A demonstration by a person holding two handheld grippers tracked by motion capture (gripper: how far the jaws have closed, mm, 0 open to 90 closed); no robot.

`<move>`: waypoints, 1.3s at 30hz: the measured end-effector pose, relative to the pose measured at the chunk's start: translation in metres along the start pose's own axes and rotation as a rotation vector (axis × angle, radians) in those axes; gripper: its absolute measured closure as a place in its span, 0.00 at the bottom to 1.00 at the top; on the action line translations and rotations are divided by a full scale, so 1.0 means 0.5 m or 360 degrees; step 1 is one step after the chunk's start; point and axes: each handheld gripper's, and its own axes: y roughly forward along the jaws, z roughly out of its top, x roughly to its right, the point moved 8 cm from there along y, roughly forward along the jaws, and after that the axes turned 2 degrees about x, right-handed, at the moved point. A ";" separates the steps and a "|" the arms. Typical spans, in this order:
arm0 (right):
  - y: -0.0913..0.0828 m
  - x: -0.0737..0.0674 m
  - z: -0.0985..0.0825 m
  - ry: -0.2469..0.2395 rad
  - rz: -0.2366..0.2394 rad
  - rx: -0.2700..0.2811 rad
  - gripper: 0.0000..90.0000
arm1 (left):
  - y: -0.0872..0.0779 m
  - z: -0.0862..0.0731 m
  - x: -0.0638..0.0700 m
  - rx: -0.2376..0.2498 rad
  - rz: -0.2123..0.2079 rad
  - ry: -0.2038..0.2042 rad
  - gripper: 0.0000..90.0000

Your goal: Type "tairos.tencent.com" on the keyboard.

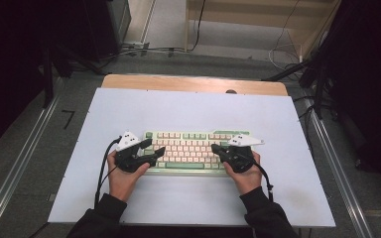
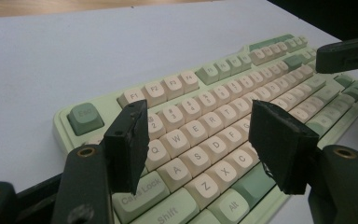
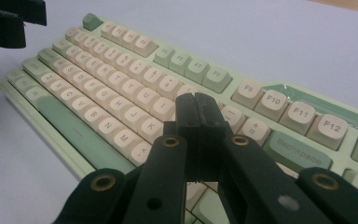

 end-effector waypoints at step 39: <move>0.101 -0.036 0.012 -0.0095 0.0022 -0.0129 0.97 | -0.009 -0.010 -0.010 -0.0004 0.0032 -0.0034 0.44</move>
